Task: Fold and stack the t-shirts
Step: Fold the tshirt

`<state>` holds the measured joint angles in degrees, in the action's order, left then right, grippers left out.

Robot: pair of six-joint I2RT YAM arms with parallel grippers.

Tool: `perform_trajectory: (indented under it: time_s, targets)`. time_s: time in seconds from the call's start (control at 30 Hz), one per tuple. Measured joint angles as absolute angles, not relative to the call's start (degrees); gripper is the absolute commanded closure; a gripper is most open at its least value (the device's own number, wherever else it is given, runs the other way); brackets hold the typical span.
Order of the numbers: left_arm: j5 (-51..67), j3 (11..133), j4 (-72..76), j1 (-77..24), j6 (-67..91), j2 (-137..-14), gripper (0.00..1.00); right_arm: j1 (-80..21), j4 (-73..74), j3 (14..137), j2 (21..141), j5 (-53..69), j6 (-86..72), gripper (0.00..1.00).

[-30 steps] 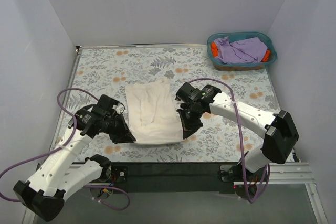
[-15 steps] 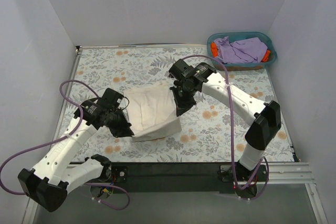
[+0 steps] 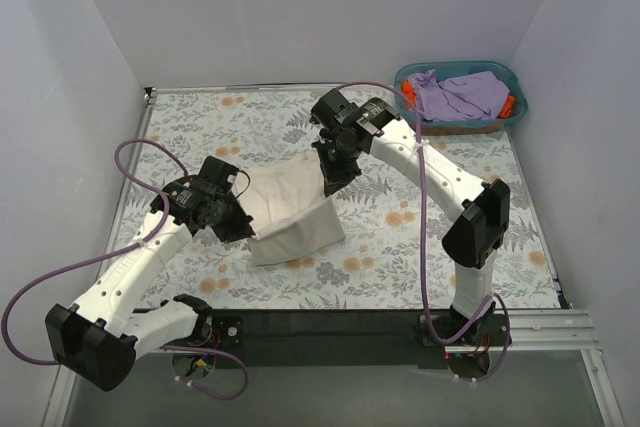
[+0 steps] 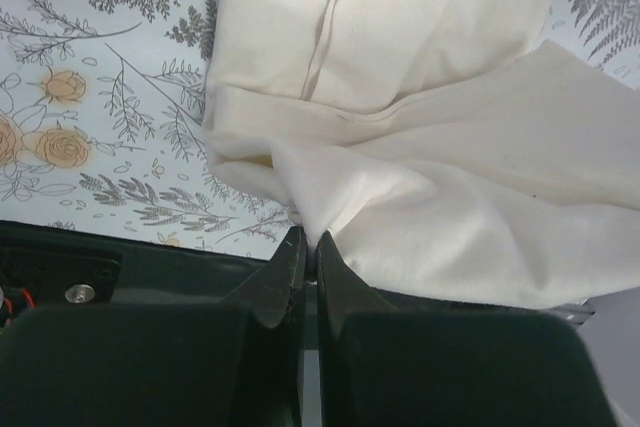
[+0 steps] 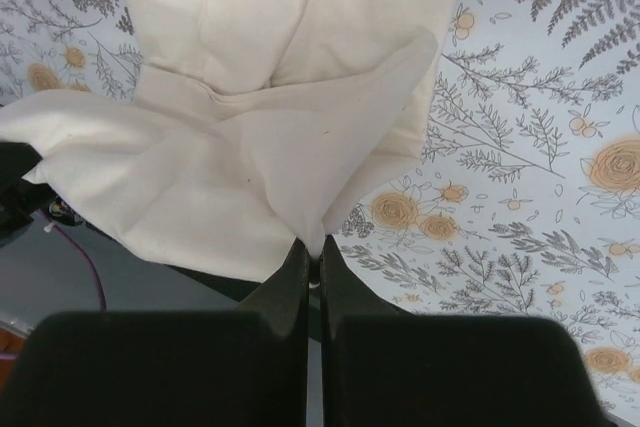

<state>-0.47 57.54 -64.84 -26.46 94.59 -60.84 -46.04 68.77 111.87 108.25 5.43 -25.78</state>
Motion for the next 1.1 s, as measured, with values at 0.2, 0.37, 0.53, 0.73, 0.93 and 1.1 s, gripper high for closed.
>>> perform_trajectory:
  time_s: [0.2, 0.37, 0.53, 0.73, 0.93, 1.1]
  targets:
    - [-1.4, 57.5, -62.2, -24.0, 94.8, -61.5, 1.00, -45.1, 69.0, 116.4, 111.1, 4.8, -25.0, 0.99]
    - [-1.3, 57.5, -59.9, -21.6, 95.0, -61.5, 1.00, -44.5, 69.1, 120.2, 112.7, 3.7, -24.2, 0.99]
    - [-1.0, 57.2, -57.3, -19.5, 95.0, -61.5, 1.00, -43.9, 68.8, 122.6, 114.1, 2.9, -22.8, 0.99]
    - [-0.6, 55.9, -54.3, -17.9, 95.0, -62.0, 1.00, -43.5, 67.0, 122.8, 115.7, 1.8, -20.6, 0.99]
    - [-0.6, 54.8, -51.3, -16.6, 95.2, -63.1, 1.00, -43.5, 63.0, 122.8, 115.9, 0.8, -17.9, 0.99]
    - [-1.1, 53.4, -48.7, -15.9, 95.9, -64.5, 1.00, -43.4, 59.4, 122.8, 117.5, 0.0, -16.3, 0.99]
